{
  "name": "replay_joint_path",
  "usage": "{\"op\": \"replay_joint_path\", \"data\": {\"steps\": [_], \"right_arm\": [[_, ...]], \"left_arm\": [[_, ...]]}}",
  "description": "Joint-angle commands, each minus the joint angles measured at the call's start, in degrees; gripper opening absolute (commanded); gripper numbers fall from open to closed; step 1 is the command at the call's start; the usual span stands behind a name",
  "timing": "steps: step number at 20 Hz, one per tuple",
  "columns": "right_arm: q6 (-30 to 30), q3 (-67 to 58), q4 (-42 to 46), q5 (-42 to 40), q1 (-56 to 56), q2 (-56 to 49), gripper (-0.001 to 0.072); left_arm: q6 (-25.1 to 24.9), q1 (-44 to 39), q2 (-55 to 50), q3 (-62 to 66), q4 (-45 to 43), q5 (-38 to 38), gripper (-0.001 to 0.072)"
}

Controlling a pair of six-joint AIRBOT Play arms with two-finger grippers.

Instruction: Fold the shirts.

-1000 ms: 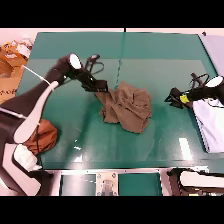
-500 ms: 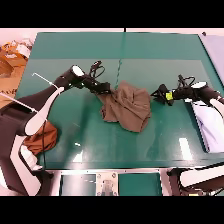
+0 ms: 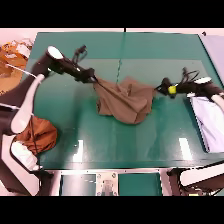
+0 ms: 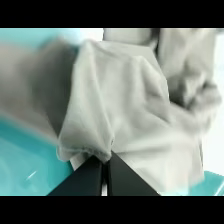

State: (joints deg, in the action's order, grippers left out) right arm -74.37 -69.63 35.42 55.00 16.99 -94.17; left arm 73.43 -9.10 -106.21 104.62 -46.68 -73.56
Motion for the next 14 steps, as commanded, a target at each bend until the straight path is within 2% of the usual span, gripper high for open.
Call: {"op": "replay_joint_path", "data": {"steps": [1, 7, 11, 14], "right_arm": [[0.52, -4.13, -0.68, 4.7, 6.19, 8.79, 0.0012], [1.14, -8.59, 0.2, 7.93, 12.39, 30.05, 0.0013], [0.83, -10.34, 0.81, 8.07, 17.88, 44.94, 0.0013], [-2.54, -10.29, 3.39, 8.11, 21.42, 54.14, 0.0013]], "left_arm": [[3.76, 2.47, 6.36, 6.47, -7.69, -3.41, 0.0027], [6.03, 2.51, 23.93, 12.24, -9.94, -1.22, 0.0027], [8.09, 2.51, 37.97, 12.24, -20.81, 2.51, 0.0028], [11.32, 2.51, 44.78, 12.24, -30.42, 4.63, 0.0028]]}}
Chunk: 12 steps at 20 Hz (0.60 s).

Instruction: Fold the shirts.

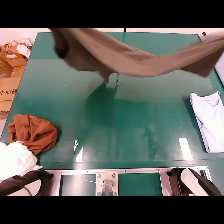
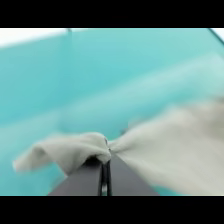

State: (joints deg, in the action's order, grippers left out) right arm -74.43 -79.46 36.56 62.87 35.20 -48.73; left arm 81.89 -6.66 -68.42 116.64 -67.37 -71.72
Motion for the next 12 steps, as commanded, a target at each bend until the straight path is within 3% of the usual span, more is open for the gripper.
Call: {"op": "replay_joint_path", "data": {"steps": [1, 5, 9, 12], "right_arm": [[-3.67, -0.46, 3.76, 0.26, 3.19, 10.51, 0.0013], [-4.48, 0.98, 5.09, 1.68, 3.1, 11.5, 0.0013], [-2.38, 14.99, 5.03, 0.79, 1.79, 6.64, 0.0014], [2.03, 30.99, 4.9, -4.83, -3.43, -0.76, 0.0014]], "left_arm": [[3.15, 0.07, 8.04, 0.2, -10.95, 2.95, 0.0028], [3.13, 0.07, 6.25, -1.31, -11.06, 3.34, 0.0028], [2.91, 0.04, -3.87, -6.08, -8.28, 4.61, 0.0028], [-4.42, 0.0, -16.85, -10.38, 3.43, 6.51, 0.0029]]}}
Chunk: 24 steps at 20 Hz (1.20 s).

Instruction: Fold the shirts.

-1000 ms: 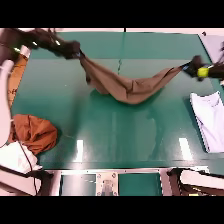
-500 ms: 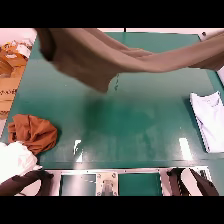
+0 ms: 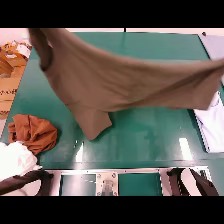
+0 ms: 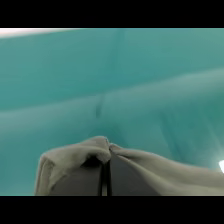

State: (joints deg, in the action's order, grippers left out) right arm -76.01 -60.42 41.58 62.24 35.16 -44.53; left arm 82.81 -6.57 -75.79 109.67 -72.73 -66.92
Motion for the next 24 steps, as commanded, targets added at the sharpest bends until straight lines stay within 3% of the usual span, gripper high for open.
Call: {"op": "replay_joint_path", "data": {"steps": [1, 3, 5, 8, 10, 11, 12, 15, 17, 21, 22, 24], "right_arm": [[5.33, 16.57, -0.22, -8.35, -5.66, -8.04, 0.0014], [7.76, 22.16, -0.24, -18.18, -10.21, -16.41, 0.0014], [7.76, 20.79, -1.03, -22.97, -12.2, -26.29, 0.0014], [7.76, 11.45, -1.46, -22.77, -12.13, -37.2, 0.0014], [7.74, 5.62, -1.44, -21.66, -11.52, -39.01, 0.0016], [7.72, 2.99, -0.98, -20.61, -11.1, -39.01, 0.0103], [7.67, -0.04, 0.42, -17.81, -10.16, -38.95, 0.0237], [4.52, -5.99, 4.24, -5.03, -3.87, -38.01, 0.0241], [3.39, -4.83, 4.57, 0.9, 1.57, -36.81, 0.0185], [2.45, 6.93, 4.52, 2.49, 7.26, -33.73, 0.0172], [2.47, 10.32, 4.52, 1.68, 7.56, -33.4, 0.0203], [2.51, 15.63, 4.22, -0.72, 7.3, -33.42, 0.0359]], "left_arm": [[-7.91, -0.09, -14.29, -4.35, 12.81, 2.4, 0.0029], [-11.34, -0.09, -24.9, -4.85, 18.62, 4.13, 0.0029], [-11.34, -0.09, -32.57, -4.85, 22.23, 6.6, 0.0029], [-11.34, -0.07, -37.22, -4.83, 23.28, 10.08, 0.0029], [-11.26, 0.11, -37.2, -3.82, 22.97, 9.64, 0.0041], [-11.23, 0.48, -37.2, -2.43, 22.25, 7.02, 0.0328], [-10.05, 1.14, -37.2, -0.55, 21.77, 3.54, 0.0623], [-7.21, 5.68, -37.18, 6.75, 20.33, -11.19, 0.0632], [-4.66, 9.29, -37.07, 8.35, 20.48, -18.88, 0.0632], [-4.22, 12.04, -37.05, 1.16, 20.35, -24.68, 0.0631], [-4.37, 11.96, -37.05, -1.81, 20.35, -24.33, 0.0631], [-4.76, 11.93, -37.05, -7.43, 19.93, -22.82, 0.0631]]}}
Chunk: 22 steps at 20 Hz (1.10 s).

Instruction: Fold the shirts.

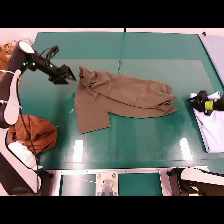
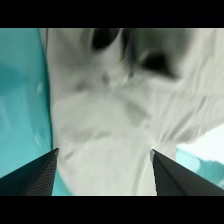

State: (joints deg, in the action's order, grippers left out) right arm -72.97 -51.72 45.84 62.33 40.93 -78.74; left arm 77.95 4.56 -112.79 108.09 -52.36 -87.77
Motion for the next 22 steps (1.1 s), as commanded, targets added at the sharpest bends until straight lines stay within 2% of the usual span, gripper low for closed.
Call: {"op": "replay_joint_path", "data": {"steps": [1, 5, 7, 8, 9, 10, 11, 13, 14, 16, 19, 22], "right_arm": [[-0.44, 8.94, -0.28, -2.6, 1.05, 0.76, 0.0363], [1.31, 11.47, -2.64, -7.45, -2.38, 0.59, 0.0361], [1.44, 11.45, -4.11, -9.05, -4.39, 0.55, 0.036], [1.42, 11.45, -4.55, -9.68, -5.2, 0.39, 0.036], [1.44, 11.45, -5.44, -10.03, -5.88, 0.09, 0.036], [1.44, 11.45, -6.34, -10.4, -6.49, -0.39, 0.0361], [1.46, 11.43, -7.56, -10.75, -7.02, -1.01, 0.0361], [1.62, 11.34, -8.87, -11.63, -7.67, -2.49, 0.0347], [1.66, 11.32, -8.96, -12.63, -7.93, -3.39, 0.0269], [3.34, 11.21, -8.94, -13.75, -7.98, -4.66, 0.0017], [4.72, 8.81, -8.83, -11.43, -7.98, -2.93, 0.0014], [4.66, 1.62, -9.07, -4.59, -7.98, 4.7, 0.0013]], "left_arm": [[-0.04, 0.92, -0.04, -8.15, -1.33, -0.83, 0.0631], [-0.98, -0.22, -0.07, -15.56, -0.81, 9.09, 0.0632], [-3.61, -2.34, -0.11, -17.81, 0.17, 10.99, 0.0631], [-4.94, -3.74, -0.11, -18.51, 0.0, 10.75, 0.0575], [-5.53, -4.7, -0.11, -18.69, -0.52, 10.62, 0.0393], [-6.14, -5.14, -0.11, -18.6, -1.2, 10.78, 0.0129], [-5.99, -5.25, -0.11, -18.43, -1.2, 10.88, 0.0035], [-6.01, -5.25, -0.11, -18.25, -1.29, 10.64, 0.0028], [-6.03, -5.25, -0.11, -18.25, -1.31, 10.03, 0.0028], [-6.03, -5.25, 0.24, -18.25, -1.49, 9.03, 0.0027], [-6.01, -5.25, 4.04, -16.39, -4.35, 8.09, 0.0027], [-6.01, -5.27, 12.22, -10.67, -4.44, 6.38, 0.0027]]}}
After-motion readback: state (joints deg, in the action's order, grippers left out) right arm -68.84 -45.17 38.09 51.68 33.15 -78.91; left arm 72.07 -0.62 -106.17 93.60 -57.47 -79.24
